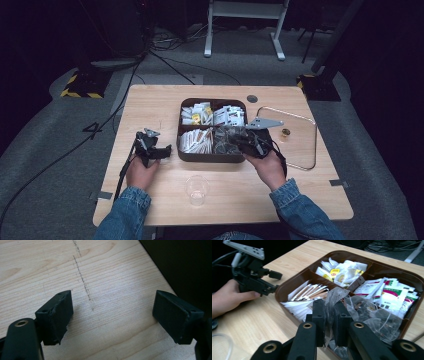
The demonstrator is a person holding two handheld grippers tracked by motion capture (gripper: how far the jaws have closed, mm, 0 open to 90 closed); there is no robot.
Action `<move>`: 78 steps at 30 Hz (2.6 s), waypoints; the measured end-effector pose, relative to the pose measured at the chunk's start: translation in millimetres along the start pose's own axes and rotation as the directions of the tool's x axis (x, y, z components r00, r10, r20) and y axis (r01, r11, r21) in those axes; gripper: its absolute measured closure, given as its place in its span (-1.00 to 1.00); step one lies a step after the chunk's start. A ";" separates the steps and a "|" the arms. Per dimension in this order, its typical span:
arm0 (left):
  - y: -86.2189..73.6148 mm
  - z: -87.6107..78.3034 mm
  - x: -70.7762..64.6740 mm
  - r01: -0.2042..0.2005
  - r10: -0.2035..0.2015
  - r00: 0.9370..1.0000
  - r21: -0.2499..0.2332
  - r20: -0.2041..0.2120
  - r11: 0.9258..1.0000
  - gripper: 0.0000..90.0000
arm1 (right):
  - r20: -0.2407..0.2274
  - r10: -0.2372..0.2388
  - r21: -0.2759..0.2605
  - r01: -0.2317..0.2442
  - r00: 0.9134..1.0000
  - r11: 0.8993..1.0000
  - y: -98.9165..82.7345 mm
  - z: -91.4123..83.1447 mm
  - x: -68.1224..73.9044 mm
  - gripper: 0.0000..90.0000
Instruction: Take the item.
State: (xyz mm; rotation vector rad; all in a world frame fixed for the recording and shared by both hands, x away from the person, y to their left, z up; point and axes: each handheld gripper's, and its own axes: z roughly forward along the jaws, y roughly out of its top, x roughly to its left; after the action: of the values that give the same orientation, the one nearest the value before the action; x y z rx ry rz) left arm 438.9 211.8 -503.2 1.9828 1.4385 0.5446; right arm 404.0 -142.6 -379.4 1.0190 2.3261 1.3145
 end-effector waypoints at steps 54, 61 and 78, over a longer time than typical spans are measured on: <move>-0.1 0.1 -0.1 -0.003 0.003 1.000 -0.001 0.000 1.000 -0.63 | -0.258 -0.154 0.004 0.160 0.954 0.987 -37.6 -9.2 108.3 0.81; -0.1 0.1 -0.1 -0.003 0.003 1.000 -0.001 0.000 1.000 -0.63 | -0.281 -0.169 0.029 0.185 0.945 0.982 -40.3 -1.4 116.8 0.81; 0.0 0.2 0.0 -0.003 0.003 1.000 -0.002 0.000 1.000 -0.63 | -0.320 -0.144 0.047 0.167 0.936 0.985 -43.5 5.7 117.8 0.48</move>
State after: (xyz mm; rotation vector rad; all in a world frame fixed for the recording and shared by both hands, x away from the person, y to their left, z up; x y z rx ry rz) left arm 439.0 211.7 -503.4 1.9842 1.4345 0.5474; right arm 304.2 -71.7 -407.6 0.6641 2.6441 1.4260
